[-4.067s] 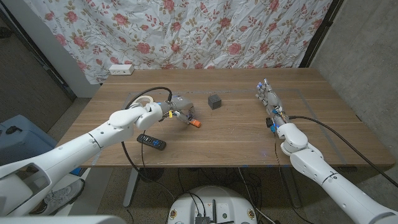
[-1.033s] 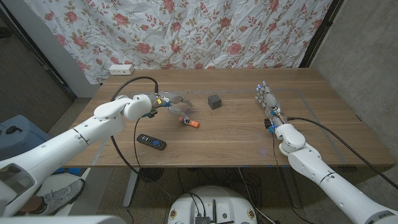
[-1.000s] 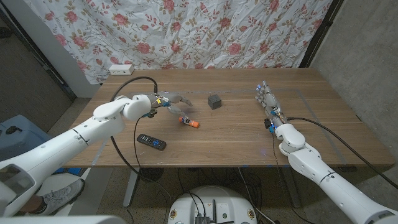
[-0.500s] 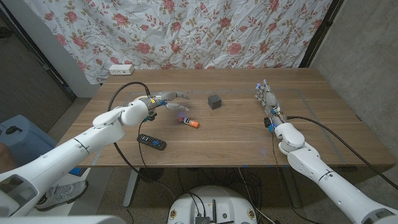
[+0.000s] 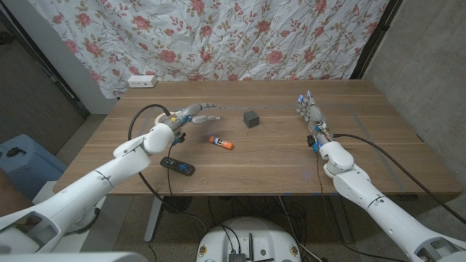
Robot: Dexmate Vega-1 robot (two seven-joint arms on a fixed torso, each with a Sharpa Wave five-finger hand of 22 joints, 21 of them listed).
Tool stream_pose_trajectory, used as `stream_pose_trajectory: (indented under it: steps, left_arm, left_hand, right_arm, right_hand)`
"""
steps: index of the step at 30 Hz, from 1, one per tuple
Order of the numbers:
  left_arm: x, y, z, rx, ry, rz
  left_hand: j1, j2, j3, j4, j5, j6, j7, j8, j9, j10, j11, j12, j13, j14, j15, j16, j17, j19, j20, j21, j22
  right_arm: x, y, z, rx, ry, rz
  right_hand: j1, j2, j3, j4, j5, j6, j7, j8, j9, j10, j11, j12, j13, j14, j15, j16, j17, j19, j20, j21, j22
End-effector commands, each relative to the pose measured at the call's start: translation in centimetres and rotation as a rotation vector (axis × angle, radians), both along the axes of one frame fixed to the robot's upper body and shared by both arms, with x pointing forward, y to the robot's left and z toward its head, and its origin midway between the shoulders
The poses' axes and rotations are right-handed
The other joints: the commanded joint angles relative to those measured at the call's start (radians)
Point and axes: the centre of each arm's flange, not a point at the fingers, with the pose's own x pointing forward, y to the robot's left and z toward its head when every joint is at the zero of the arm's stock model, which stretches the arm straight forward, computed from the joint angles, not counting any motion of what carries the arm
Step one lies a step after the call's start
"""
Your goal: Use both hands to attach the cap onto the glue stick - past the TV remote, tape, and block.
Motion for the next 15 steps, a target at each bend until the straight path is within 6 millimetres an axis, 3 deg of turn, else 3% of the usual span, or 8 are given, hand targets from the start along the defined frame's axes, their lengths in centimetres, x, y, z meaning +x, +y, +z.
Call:
stream_pose_trajectory:
  steps: [1,10,15]
  left_arm:
    - [1.4,1.0,-0.6,-0.287,-0.005,-0.054]
    - [2.4,0.3,-1.7,-0.475,-0.016,-0.112]
    - [2.7,0.1,-2.4,-0.546,-0.038,-0.103]
  left_hand:
    - [-0.007,0.027,0.015,-0.002,0.002,-0.035,0.02,-0.005,0.0,-0.025,0.028,-0.004,0.002,-0.002,-0.03,0.0,0.004,0.003,-0.011,0.001,-0.001]
    - [-0.041,0.054,0.018,0.014,0.003,-0.033,0.025,0.005,0.0,-0.033,0.016,0.001,0.002,-0.009,-0.023,0.002,0.008,0.004,-0.009,0.001,-0.001]
    - [-0.065,0.075,0.022,0.027,0.006,-0.034,0.025,0.006,-0.001,-0.051,0.031,-0.001,0.003,-0.022,-0.016,-0.001,0.009,0.002,-0.002,0.0,0.0]
  right_arm:
    - [0.9,0.6,0.1,0.038,0.002,0.007]
    - [0.9,0.6,0.1,0.067,-0.001,0.002]
    - [0.6,0.6,0.1,0.073,0.004,-0.003]
  right_hand:
    - [-0.009,0.002,-0.002,0.008,0.007,-0.027,-0.002,-0.009,-0.001,0.003,0.011,0.005,0.002,0.012,0.006,0.009,0.002,0.006,0.002,0.003,0.003]
    - [-0.014,0.003,-0.002,0.011,0.008,-0.019,0.004,-0.002,-0.001,0.005,0.013,0.005,0.002,0.015,0.007,0.009,0.002,0.008,0.002,0.004,0.003]
    - [-0.015,0.004,-0.001,0.012,0.009,-0.015,0.003,0.0,-0.001,0.006,0.014,0.006,0.002,0.017,0.005,0.009,0.001,0.01,0.0,0.004,0.003]
